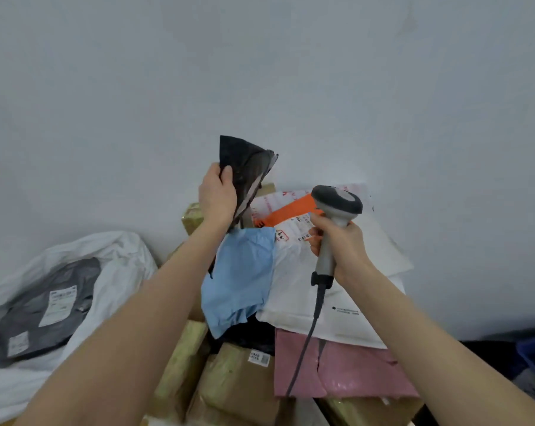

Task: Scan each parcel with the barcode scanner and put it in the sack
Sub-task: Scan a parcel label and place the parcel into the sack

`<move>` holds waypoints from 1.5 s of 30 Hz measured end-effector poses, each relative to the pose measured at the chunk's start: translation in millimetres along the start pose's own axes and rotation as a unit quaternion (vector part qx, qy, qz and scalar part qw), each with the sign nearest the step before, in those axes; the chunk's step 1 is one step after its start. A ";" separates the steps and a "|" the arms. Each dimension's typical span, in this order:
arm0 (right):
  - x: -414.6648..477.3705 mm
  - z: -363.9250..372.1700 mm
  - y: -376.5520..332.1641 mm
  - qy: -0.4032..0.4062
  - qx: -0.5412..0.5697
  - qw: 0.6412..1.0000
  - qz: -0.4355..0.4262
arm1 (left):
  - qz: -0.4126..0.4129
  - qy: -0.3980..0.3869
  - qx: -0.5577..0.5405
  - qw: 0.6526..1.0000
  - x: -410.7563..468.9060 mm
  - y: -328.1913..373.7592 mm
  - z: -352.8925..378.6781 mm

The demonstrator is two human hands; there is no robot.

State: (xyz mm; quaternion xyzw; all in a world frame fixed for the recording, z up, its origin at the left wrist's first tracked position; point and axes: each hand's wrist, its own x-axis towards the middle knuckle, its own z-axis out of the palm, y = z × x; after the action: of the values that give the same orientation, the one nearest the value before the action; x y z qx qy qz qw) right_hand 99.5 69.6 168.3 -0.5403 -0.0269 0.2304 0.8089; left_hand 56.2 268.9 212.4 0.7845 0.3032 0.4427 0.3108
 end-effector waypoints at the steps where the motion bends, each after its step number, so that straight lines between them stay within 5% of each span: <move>1: 1.7 3.0 -1.2 -0.003 0.006 1.000 -0.009 | -0.019 -0.001 -0.068 0.997 10.7 10.3 -13.1; 5: 4.6 16.9 -6.1 -0.018 0.017 0.999 -0.045 | -0.145 -0.057 -0.316 0.936 33.7 32.0 -59.6; 10: -1.7 34.0 -2.0 -0.039 0.015 0.997 -0.057 | -0.263 -0.098 -0.358 0.891 22.4 -4.5 -76.0; 17: -3.3 32.6 42.0 -0.034 -0.081 0.996 0.023 | -0.325 -0.043 -0.194 0.925 -23.2 -101.2 -49.3; 21: -5.0 31.1 77.7 -0.024 -0.116 0.991 0.064 | -0.313 -0.119 -0.049 0.941 -33.1 -137.7 -41.0; 26: -0.4 34.9 90.3 -0.009 -0.100 0.993 0.064 | -0.363 -0.284 -0.029 0.887 -48.6 -153.0 -41.6; 30: -0.2 36.0 93.4 -0.011 -0.109 0.992 0.063 | -0.292 -0.259 0.050 0.920 -58.0 -156.8 -28.5; 37: -16.4 34.9 80.1 -0.043 -0.105 0.992 0.050 | -0.272 -0.189 -0.094 0.939 -48.0 -137.8 -37.6; 45: -72.3 27.5 82.7 -0.082 -0.158 0.983 0.046 | -0.256 -0.185 -0.111 0.942 -45.6 -125.8 -46.8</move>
State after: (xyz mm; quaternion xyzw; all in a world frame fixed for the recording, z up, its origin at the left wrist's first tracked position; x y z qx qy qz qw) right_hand -1.5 89.9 121.2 -0.6410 -0.1037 0.3040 0.6972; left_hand -29.8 323.3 113.6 0.7089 0.3796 0.2263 0.5497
